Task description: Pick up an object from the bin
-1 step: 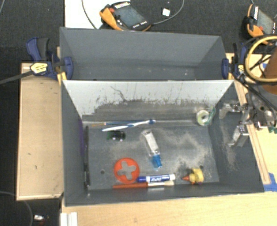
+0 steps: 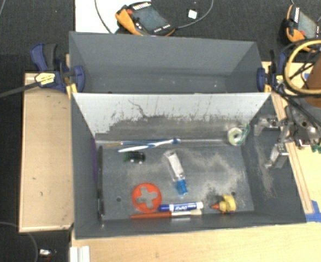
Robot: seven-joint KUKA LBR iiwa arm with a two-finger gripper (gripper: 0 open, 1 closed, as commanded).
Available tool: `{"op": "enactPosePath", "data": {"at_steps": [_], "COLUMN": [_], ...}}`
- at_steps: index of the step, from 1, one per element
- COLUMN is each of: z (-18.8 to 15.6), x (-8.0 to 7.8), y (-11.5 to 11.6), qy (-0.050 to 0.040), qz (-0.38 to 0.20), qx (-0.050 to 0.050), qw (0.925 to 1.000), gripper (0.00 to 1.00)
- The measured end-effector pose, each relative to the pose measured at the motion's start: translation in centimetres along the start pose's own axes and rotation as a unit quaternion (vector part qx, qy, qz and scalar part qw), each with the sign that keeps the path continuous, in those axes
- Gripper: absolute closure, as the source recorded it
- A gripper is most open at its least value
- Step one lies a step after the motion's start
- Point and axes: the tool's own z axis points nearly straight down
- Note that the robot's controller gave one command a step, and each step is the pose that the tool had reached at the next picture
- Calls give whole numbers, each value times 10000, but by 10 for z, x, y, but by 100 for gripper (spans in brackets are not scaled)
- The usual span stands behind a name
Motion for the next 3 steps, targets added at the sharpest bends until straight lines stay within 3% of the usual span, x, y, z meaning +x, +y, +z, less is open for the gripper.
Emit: {"op": "enactPosePath", "data": {"at_steps": [1, 2, 3], "z": [161, 160, 162], "x": [23, 46, 19], "y": [89, 70, 196], "qy": [-39, -135, -35], "qz": [-717, -1187, -1999], "qx": [3, 40, -14], "qw": [9974, 9928, 9798], "gripper": [0, 0, 0]}}
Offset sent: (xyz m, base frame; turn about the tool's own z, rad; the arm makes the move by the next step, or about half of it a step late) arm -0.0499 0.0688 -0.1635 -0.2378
